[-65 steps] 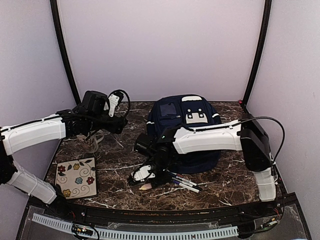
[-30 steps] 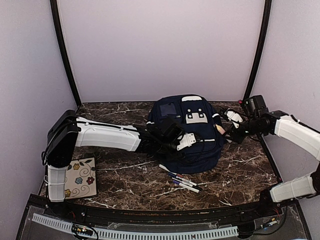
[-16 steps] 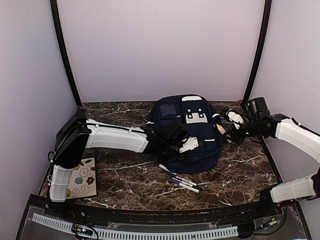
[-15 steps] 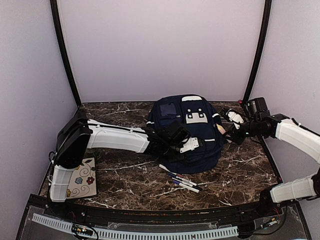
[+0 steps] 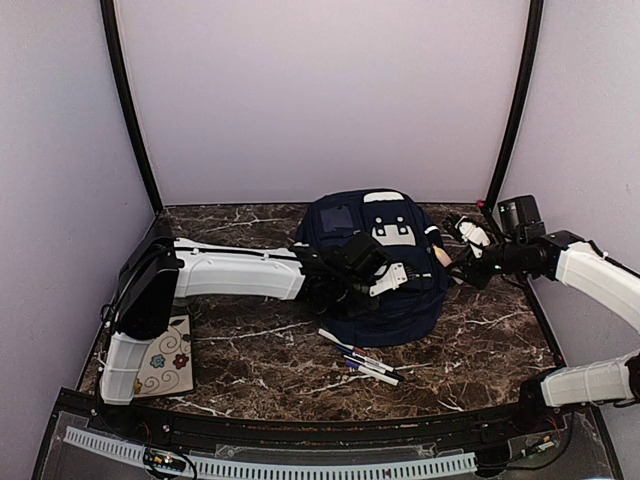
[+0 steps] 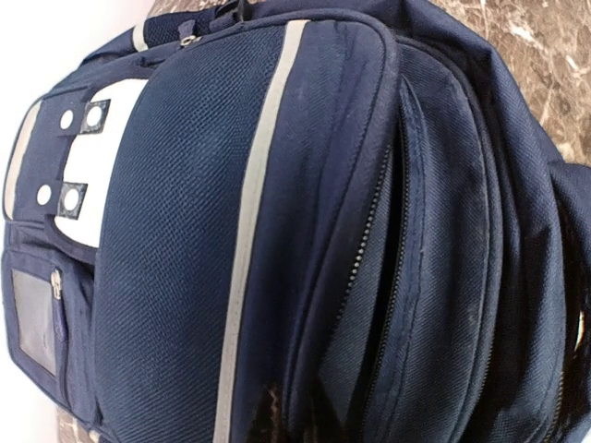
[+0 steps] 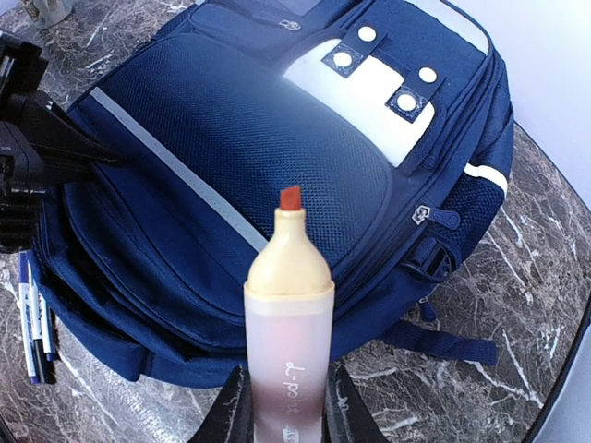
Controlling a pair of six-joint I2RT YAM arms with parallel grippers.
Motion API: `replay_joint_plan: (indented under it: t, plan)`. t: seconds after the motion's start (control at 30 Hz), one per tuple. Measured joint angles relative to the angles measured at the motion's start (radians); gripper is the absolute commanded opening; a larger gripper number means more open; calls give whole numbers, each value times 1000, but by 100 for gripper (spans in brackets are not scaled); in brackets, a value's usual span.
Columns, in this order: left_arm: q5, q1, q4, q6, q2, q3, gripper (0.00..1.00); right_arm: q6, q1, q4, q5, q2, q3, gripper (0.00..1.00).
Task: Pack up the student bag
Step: Pick up the upper front pocket of the student bag.
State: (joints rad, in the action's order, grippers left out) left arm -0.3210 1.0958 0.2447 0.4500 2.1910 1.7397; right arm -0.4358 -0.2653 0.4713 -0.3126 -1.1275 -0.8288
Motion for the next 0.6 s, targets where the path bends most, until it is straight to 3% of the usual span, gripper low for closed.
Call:
replay_joint_plan:
  t: [0.37,0.6]
  plan:
    - [47,-14,14,-37,-45,1,0,-35,0,18,-60,23,0,17]
    - [93,-52,15,-80,-84,24,0,-141,-13,166,-179,60,-46,17]
